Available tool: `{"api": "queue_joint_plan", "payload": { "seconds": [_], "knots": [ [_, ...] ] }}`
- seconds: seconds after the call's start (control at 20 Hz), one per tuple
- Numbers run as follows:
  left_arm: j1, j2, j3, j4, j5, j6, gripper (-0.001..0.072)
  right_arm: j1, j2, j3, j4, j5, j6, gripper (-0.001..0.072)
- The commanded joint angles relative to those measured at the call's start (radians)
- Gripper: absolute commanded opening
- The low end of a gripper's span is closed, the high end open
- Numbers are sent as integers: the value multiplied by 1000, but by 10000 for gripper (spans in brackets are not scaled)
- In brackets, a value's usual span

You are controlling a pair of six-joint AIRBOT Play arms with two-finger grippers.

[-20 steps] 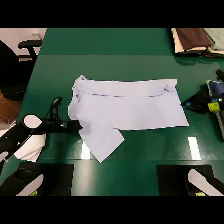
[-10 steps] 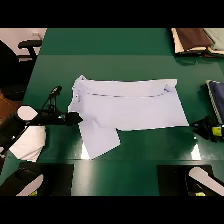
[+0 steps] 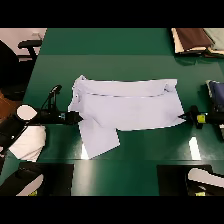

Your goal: Fold the shirts.

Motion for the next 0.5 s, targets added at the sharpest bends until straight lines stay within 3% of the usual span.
{"api": "queue_joint_plan", "payload": {
  "seconds": [0.0,0.2,0.45],
  "knots": [
    [0,11,33,3,-10,-1,24,89,14,86,8,-6,0,16],
    [2,76,291,90,-109,-31,23,103,194,290,9,91,0,16],
    [2,106,888,174,-254,-31,24,102,424,689,7,123,0,16]
  ]
}}
